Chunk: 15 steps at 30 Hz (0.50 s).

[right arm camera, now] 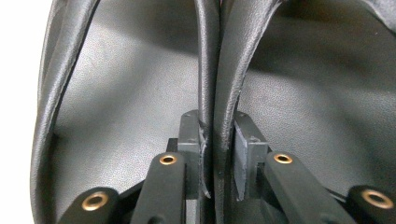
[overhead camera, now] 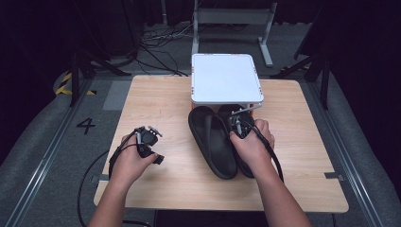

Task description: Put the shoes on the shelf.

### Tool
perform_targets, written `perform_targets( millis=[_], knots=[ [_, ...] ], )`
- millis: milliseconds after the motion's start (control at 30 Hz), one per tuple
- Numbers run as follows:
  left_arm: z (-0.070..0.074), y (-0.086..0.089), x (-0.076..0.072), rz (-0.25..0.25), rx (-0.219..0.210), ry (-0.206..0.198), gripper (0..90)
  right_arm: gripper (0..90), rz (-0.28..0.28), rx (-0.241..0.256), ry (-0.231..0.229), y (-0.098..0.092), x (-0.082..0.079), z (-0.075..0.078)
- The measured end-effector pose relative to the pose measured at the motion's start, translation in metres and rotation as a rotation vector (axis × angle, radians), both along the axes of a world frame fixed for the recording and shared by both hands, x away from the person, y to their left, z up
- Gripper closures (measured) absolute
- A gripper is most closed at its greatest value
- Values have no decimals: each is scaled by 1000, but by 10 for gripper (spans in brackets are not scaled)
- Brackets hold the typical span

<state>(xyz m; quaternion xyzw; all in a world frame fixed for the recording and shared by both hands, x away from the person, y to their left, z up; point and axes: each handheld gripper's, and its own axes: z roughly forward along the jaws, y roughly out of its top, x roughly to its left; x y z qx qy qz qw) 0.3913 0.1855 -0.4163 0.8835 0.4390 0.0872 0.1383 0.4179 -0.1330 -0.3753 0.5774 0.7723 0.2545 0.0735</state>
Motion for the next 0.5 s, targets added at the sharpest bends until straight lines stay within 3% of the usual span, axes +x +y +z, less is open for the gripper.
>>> perform_targets(
  millis=[433, 500],
  knots=[
    [-1, 0, 0, -2, -2, 5, 262, 764, -93, -17, -34, -1, 40, 4],
    [0, 1, 0, -4, -3, 3, 262, 764, -95, -48, -50, 3, 44, 3]
  ],
)
